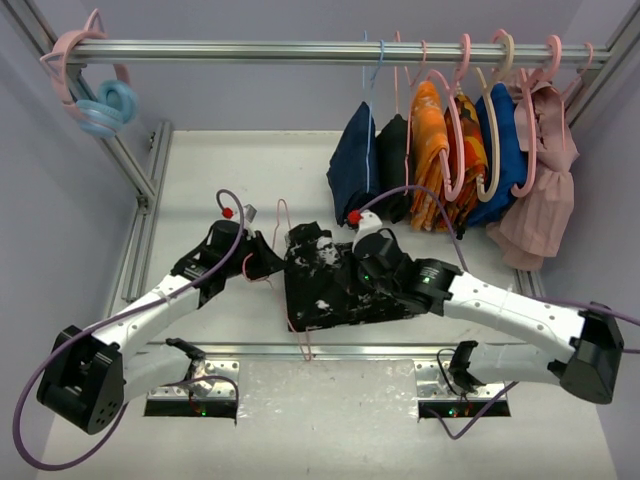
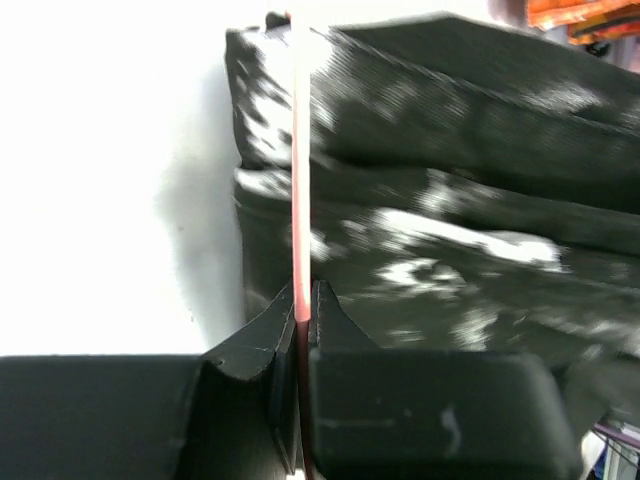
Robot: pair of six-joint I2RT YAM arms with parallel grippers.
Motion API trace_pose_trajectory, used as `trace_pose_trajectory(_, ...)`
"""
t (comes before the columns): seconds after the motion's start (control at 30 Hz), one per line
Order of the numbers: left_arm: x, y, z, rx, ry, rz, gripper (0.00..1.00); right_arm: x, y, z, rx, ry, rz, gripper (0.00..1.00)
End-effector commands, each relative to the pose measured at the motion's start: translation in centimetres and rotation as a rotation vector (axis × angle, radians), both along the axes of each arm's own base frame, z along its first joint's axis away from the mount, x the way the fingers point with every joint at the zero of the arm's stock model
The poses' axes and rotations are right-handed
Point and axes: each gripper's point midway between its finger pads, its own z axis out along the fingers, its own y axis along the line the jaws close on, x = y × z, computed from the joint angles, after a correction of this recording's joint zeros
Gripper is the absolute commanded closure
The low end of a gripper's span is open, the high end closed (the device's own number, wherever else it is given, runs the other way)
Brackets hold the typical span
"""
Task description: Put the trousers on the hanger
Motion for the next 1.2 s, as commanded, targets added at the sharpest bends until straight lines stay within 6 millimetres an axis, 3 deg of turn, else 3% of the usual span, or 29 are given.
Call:
trace_pose_trajectory(0.0,-4.4,1.4,-2.8,0.087,0.141,-0.056,1.00,0.6,-4.5,2.7,-0.106,-0.111,-0.028,1.00)
trace_pose_trajectory(0.07,-4.6,1.8,-1.9,0.103,0.120,-0.052,1.00,0.8,-6.2,3.8,-0.151,-0.138,-0.059,1.00)
trace_pose_trajectory(0.23,-5.2,2.1,0.3,0.109,0.082,-0.051,1.00,1.3,-10.8,3.4,-0.262,-0.126,-0.169,1.00)
trace_pose_trajectory(0.33,-5.9,2.4,2.1,0.100,0.072,-0.054,1.00,1.0,-11.5,2.4,-0.274,-0.099,-0.179,1.00)
trace_pose_trajectory(0.43,-6.1,3.3,5.4,0.101,0.005,-0.019,1.00,0.4,-9.7,1.1,-0.221,-0.050,-0.122,1.00)
trace_pose_trajectory(0.53,-6.0,5.1,7.1,0.169,-0.018,0.047,1.00,-0.6,-5.8,-0.1,-0.083,0.012,-0.002,1.00)
trace_pose_trajectory(0.63,-5.8,5.7,7.0,0.201,-0.014,0.067,1.00,-1.5,-2.6,-0.6,0.006,0.057,0.084,1.00)
trace_pose_trajectory(0.7,-5.6,5.7,5.5,0.220,0.012,0.063,1.00,-1.9,0.2,-0.8,0.030,0.073,0.139,1.00)
trace_pose_trajectory(0.73,-5.4,5.4,5.4,0.219,0.013,0.054,1.00,-2.0,0.8,-0.1,0.044,0.061,0.154,1.00)
trace_pose_trajectory(0.83,-6.0,3.5,2.4,0.202,0.087,-0.079,1.00,-2.7,4.5,0.9,0.122,0.072,0.232,1.00)
trace_pose_trajectory(0.93,-6.4,3.0,1.2,0.208,0.139,-0.139,1.00,-2.5,6.1,2.0,0.108,0.052,0.257,1.00)
trace_pose_trajectory(1.03,-6.1,3.3,1.3,0.242,0.139,-0.138,1.00,-1.3,6.8,4.2,0.103,0.003,0.253,1.00)
trace_pose_trajectory(1.1,-5.8,4.6,0.8,0.335,0.176,-0.111,1.00,-0.6,7.7,7.1,0.119,-0.042,0.276,1.00)
trace_pose_trajectory(1.17,-5.7,5.3,0.4,0.381,0.199,-0.106,1.00,-0.5,8.5,8.3,0.125,-0.047,0.303,1.00)
